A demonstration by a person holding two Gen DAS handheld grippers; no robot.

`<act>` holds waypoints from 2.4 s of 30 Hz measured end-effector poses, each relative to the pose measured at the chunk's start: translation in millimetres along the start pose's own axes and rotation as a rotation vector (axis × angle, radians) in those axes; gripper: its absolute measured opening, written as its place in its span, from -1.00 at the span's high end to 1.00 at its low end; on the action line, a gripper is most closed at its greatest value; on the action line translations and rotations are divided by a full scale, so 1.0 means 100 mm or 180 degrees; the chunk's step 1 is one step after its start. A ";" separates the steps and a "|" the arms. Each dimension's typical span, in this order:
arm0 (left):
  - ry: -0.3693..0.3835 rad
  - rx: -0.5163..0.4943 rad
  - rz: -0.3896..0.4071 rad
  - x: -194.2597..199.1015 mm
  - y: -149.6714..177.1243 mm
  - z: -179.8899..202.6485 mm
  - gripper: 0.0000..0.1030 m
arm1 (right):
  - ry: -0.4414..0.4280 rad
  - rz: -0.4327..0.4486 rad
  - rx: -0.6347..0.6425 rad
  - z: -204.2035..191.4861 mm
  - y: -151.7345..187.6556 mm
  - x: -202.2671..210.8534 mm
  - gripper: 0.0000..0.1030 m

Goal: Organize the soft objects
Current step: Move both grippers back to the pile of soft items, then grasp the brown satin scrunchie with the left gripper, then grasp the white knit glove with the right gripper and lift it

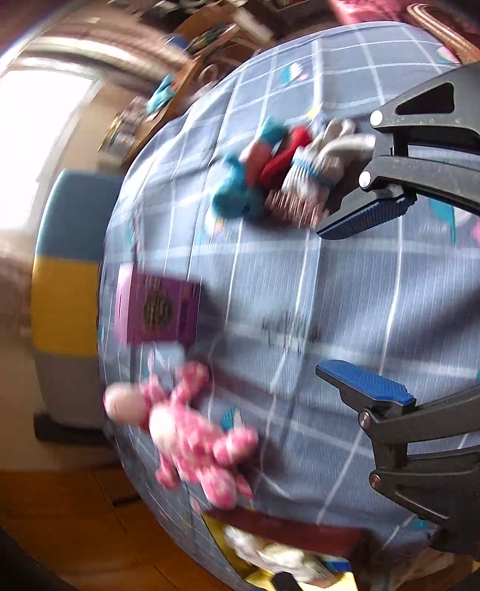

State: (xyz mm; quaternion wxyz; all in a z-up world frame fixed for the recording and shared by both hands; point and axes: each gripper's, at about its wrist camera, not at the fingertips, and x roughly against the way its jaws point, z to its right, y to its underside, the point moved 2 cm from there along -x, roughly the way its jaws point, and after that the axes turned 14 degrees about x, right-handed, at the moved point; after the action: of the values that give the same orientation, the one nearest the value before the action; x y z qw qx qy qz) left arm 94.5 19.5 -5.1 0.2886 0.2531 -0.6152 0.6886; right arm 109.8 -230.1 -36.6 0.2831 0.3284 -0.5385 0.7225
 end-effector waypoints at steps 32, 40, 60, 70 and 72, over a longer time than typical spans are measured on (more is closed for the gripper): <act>0.1339 -0.0725 -0.1292 -1.60 0.15 2.82 0.02 | -0.0370 -0.0156 -0.1818 1.72 0.89 0.02 -0.34; 0.1581 -0.0617 -0.1422 -1.71 0.21 2.78 0.82 | -0.0428 -0.0169 -0.1798 1.71 0.88 -0.01 -0.34; 0.1188 -0.0596 -0.1286 -1.01 0.47 1.15 0.56 | -0.0280 -0.0329 -0.1540 1.62 0.83 -0.03 -0.34; 0.1147 -0.0432 -0.1066 -0.88 0.36 1.01 -0.10 | -0.0339 -0.0681 -0.0374 1.29 0.50 -0.16 -0.34; 0.1083 -0.0453 -0.1025 -0.92 0.35 1.03 -0.11 | -0.0351 -0.0707 -0.0143 1.28 0.41 -0.19 -0.34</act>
State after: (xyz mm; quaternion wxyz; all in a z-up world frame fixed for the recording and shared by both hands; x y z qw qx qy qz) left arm 133.8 -93.5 -82.6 0.5112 0.2072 -0.5564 0.6214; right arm 112.3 -365.2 -49.3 0.3387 0.4188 -0.5297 0.6553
